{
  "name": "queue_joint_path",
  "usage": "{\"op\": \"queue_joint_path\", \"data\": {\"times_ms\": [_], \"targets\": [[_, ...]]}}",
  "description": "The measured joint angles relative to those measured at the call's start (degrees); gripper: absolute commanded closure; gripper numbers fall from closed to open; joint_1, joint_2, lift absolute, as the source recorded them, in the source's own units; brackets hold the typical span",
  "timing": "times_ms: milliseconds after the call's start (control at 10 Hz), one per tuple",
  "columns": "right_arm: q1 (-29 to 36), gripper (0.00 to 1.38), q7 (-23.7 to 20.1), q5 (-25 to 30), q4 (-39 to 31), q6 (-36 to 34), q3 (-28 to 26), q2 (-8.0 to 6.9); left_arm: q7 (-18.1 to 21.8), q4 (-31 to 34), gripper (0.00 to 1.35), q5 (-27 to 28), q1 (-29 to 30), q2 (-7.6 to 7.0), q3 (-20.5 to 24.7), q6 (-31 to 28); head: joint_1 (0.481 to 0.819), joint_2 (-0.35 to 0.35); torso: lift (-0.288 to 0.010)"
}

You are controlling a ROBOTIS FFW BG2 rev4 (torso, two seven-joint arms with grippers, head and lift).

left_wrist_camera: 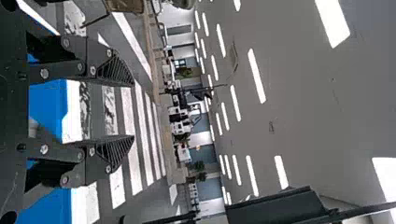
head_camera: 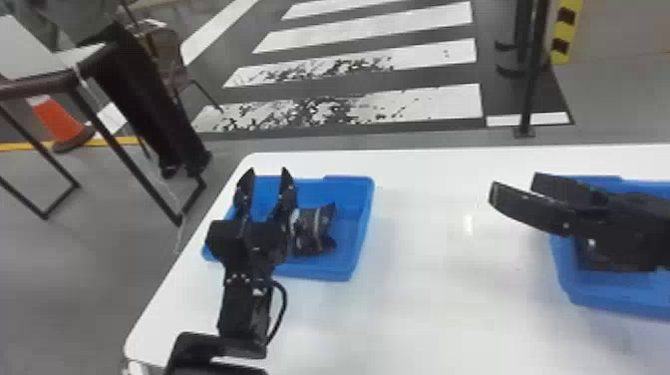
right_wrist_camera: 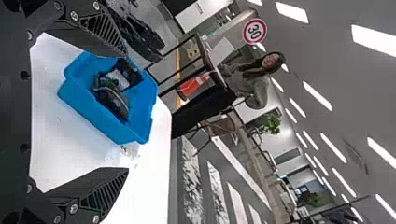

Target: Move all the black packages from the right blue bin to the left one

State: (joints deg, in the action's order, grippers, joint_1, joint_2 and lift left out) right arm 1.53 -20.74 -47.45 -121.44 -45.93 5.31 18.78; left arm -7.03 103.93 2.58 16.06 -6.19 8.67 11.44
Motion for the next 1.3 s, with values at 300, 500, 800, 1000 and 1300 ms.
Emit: {"op": "queue_joint_path", "data": {"times_ms": [300,500,800,1000,1300], "targets": [[1.6,0.17,0.4,11.5,6.0,7.1,-5.0,-1.35,2.1,3.5,0.30,-10.8,3.2,-0.05,-5.8,1.5,0.695,0.187,-0.181],[2.4,0.17,3.0,16.0,10.6,11.0,-6.1,-1.77,3.4,9.7,0.31,-18.4,8.9,-0.11,-9.2,-0.4,0.695,0.095,-0.181],[2.2,0.17,6.4,20.6,15.6,10.3,-5.3,-2.50,3.9,13.1,0.31,-20.0,13.0,-0.45,-12.1,1.4,0.695,0.037,-0.181],[0.3,0.17,8.8,24.6,18.0,10.2,-2.7,-2.47,4.3,13.2,0.31,-19.5,13.3,-0.67,-11.9,2.0,0.695,0.035,-0.181],[-1.3,0.19,9.6,26.1,19.8,8.0,-1.0,-2.27,4.4,13.2,0.32,-19.7,13.6,-0.93,-11.6,3.1,0.695,0.043,-0.181]]}}
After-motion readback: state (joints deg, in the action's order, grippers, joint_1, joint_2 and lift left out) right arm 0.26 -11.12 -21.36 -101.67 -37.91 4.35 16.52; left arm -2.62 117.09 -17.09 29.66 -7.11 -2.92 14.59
